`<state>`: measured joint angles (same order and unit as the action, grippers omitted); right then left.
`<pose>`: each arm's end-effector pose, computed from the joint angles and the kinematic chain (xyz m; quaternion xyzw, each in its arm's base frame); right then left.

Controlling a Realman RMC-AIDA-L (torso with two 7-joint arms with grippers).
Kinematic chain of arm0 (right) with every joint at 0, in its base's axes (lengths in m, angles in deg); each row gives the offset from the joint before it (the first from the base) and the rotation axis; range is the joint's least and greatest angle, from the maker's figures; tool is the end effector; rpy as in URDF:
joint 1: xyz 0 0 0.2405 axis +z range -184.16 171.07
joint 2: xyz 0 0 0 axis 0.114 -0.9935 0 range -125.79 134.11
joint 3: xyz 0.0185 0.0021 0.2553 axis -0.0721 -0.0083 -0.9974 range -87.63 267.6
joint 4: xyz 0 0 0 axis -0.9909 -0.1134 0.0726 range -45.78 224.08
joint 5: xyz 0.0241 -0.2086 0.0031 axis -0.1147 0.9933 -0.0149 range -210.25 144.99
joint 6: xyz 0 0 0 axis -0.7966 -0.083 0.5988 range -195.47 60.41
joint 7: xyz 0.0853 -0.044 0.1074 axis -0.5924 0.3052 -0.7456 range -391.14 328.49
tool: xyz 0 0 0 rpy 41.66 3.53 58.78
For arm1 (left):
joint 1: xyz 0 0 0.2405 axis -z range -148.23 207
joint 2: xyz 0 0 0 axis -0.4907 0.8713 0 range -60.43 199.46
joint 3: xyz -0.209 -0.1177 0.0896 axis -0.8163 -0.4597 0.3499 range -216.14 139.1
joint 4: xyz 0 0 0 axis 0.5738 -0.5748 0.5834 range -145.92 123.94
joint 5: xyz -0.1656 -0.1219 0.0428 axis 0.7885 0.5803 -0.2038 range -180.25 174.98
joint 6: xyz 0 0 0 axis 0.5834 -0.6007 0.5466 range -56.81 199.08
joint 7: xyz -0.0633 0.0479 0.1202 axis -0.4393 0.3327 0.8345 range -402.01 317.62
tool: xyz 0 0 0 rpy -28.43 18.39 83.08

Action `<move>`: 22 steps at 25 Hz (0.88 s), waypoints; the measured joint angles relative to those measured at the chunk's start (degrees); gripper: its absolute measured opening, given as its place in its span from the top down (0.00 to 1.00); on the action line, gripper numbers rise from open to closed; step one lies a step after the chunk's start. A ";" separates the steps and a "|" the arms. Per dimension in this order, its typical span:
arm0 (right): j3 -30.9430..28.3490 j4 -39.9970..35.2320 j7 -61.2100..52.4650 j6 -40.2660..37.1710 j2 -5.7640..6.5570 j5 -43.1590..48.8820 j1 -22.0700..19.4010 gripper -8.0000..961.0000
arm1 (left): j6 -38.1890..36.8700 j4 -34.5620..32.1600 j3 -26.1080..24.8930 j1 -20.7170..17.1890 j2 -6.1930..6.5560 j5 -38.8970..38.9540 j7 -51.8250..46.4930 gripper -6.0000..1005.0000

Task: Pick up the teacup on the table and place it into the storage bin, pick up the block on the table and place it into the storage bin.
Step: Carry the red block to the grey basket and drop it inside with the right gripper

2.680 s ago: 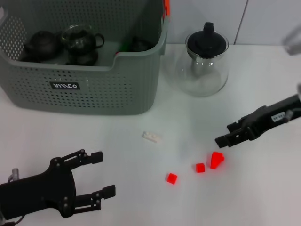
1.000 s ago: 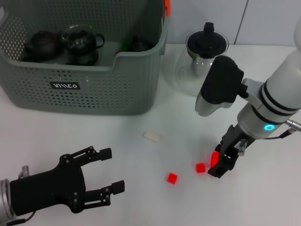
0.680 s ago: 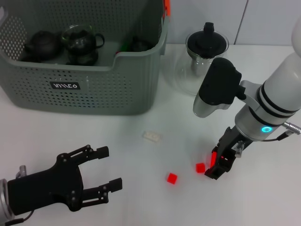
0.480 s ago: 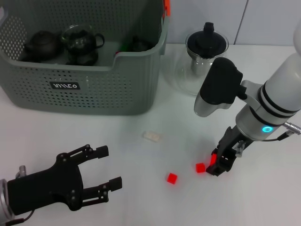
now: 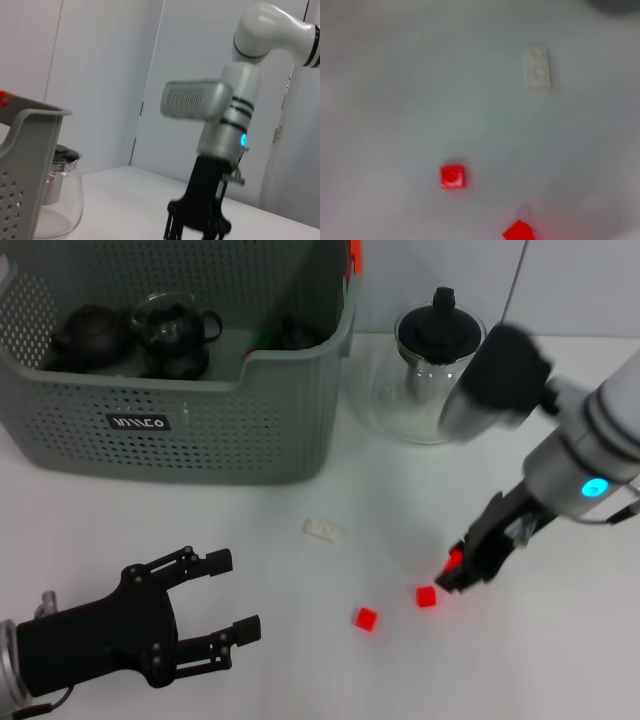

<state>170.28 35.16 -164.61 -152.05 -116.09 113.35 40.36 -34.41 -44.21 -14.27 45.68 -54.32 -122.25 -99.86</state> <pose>0.1748 0.3669 -0.0553 -0.9440 0.2410 -0.2160 0.0649 -0.3047 0.2193 -0.0164 -0.9074 -0.1900 -0.3455 0.1455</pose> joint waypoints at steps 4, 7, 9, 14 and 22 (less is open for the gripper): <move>-11.78 -8.63 3.24 -8.47 0.06 -6.19 -1.78 0.55 | 0.00 0.00 -1.09 -0.42 0.06 -0.22 0.00 0.16; -20.48 -13.40 6.77 -13.79 0.35 -16.28 -2.56 0.55 | -0.14 0.00 -2.05 -0.57 0.12 -0.39 0.00 0.16; -24.95 -14.34 9.12 -15.81 0.65 -24.64 -2.71 0.55 | -0.20 0.00 -2.28 -0.63 0.16 -0.40 0.00 0.16; -28.35 -12.90 14.23 -10.89 0.30 -38.32 -3.07 0.55 | -0.25 0.00 -2.29 -0.66 0.14 -0.42 0.00 0.16; -18.63 2.24 20.78 15.91 0.04 -46.48 4.95 0.55 | 0.14 0.90 -2.27 0.12 0.04 -0.06 0.00 0.16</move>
<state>151.66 37.39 -143.83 -136.13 -116.05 66.88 45.30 -34.27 -43.31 -16.54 45.80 -54.28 -122.31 -99.85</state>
